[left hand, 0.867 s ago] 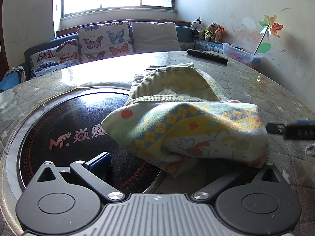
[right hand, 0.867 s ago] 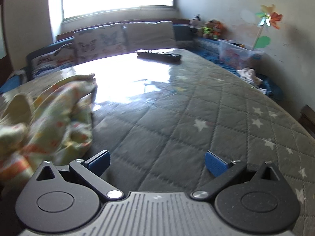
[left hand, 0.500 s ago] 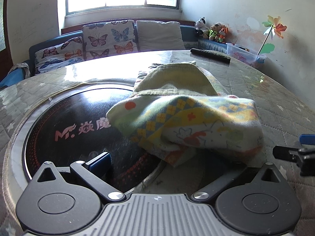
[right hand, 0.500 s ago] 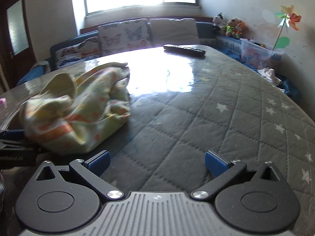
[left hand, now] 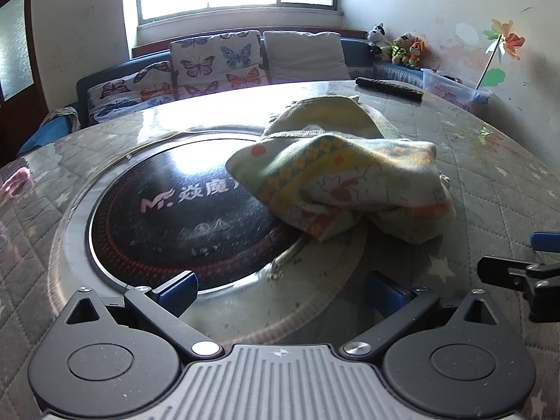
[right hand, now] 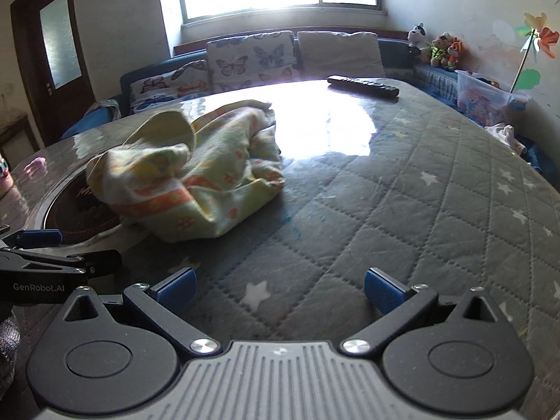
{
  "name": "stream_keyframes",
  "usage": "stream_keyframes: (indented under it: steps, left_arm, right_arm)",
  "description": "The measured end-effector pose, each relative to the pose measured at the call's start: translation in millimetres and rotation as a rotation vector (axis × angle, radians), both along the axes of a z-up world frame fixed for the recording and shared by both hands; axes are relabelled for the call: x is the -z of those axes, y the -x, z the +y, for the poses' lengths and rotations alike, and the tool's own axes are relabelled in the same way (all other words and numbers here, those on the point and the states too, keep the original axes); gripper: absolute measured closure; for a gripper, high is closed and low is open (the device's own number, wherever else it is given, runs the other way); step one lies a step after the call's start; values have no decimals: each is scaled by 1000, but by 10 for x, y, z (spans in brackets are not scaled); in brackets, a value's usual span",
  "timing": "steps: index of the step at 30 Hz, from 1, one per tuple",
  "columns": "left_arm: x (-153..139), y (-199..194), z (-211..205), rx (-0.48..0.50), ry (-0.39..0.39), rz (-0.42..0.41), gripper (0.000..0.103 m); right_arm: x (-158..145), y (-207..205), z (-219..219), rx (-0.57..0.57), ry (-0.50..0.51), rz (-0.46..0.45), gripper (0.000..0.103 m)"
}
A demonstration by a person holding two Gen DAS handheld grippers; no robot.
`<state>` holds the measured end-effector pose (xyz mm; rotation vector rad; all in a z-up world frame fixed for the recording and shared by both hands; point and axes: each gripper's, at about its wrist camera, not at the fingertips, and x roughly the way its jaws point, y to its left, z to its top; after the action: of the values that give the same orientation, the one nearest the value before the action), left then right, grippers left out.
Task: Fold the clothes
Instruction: 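Move both grippers open toward the crumpled patterned shirt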
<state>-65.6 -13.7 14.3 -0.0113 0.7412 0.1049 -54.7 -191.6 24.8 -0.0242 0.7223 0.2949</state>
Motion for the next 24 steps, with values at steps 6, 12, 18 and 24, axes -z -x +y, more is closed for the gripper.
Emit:
stream_keyframes:
  steps: [6, 12, 18, 24]
  left_arm:
    - [-20, 100, -33, -8, -5, 10, 0]
    - [-28, 186, -57, -16, -18, 13, 0]
    - [-55, 254, -68, -19, -27, 7, 0]
    - [-99, 300, -89, -20, -36, -9, 0]
  right_arm:
    - [-16, 154, 74, -41, -8, 2, 0]
    - [-21, 120, -29, -84, -4, 7, 0]
    - [-32, 111, -77, -105, -3, 10, 0]
    - [-44, 145, -66, -116, -5, 5, 0]
